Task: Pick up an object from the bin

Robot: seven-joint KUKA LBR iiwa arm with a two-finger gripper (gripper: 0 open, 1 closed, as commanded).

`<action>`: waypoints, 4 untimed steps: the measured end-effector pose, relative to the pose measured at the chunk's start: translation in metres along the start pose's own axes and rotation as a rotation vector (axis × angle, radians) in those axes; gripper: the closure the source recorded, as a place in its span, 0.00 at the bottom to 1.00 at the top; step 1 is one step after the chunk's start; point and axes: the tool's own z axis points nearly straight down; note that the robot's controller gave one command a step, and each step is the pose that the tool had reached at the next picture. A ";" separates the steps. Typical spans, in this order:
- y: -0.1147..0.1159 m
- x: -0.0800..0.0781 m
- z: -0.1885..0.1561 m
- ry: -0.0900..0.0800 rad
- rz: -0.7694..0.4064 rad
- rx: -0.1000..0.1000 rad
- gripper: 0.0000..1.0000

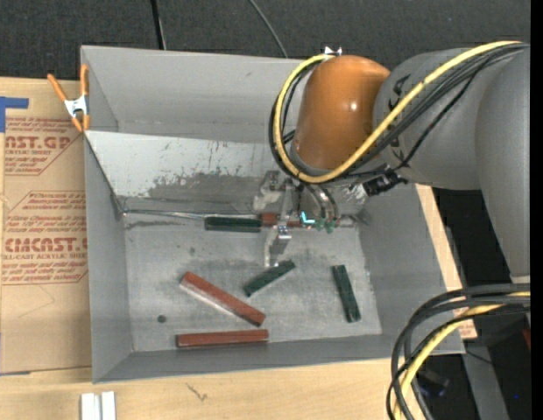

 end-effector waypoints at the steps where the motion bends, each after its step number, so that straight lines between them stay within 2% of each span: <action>1: 0.000 -0.002 -0.004 -0.007 0.001 0.000 0.00; 2: 0.000 0.042 0.051 -0.012 0.041 -0.001 0.00; 3: 0.001 0.062 0.077 -0.006 0.059 0.000 1.00; 4: 0.001 0.062 0.077 -0.006 0.059 0.000 1.00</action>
Offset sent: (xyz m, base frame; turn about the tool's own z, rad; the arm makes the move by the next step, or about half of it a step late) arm -0.0676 -0.0002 -0.0830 0.0624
